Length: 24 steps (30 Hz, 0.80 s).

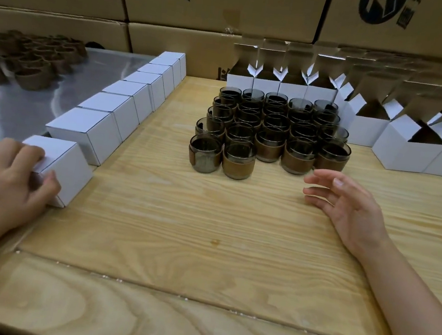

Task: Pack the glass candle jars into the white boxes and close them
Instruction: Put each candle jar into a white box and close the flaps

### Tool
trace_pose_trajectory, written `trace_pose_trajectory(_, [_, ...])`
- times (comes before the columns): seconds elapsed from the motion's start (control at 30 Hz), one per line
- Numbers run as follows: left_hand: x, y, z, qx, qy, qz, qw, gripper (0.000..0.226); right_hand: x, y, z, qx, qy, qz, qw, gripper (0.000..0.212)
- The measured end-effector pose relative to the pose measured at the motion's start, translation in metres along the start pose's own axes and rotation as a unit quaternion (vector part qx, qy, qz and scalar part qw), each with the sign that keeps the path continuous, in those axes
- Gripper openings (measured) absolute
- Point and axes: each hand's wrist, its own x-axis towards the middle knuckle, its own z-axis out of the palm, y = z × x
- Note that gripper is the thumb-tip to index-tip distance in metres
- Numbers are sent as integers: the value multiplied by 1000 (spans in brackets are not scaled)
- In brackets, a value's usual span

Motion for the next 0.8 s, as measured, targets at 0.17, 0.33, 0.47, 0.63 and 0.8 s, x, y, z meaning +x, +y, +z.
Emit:
trace_pose_trajectory(0.17, [9,-9,17,-30,5,-4,1000,54,1,-1,0,9,-3,2,1000,30])
trace_pose_trajectory(0.33, [14,-1,24,-157,48,-22,986,56,1,0,0,13,-3,3,1000,29])
trace_pose_trajectory(0.47, [18,2,20,-176,-2,-38,984,61,1,-1,1,17,2,10,1000,30])
trace_pose_trajectory(0.63, [27,51,-3,-154,148,54,975,52,3,-2,0,34,12,23,999,32])
trace_pose_trajectory(0.8, [25,190,-32,-314,251,195,895,26,3,-3,1,41,18,34,998,32])
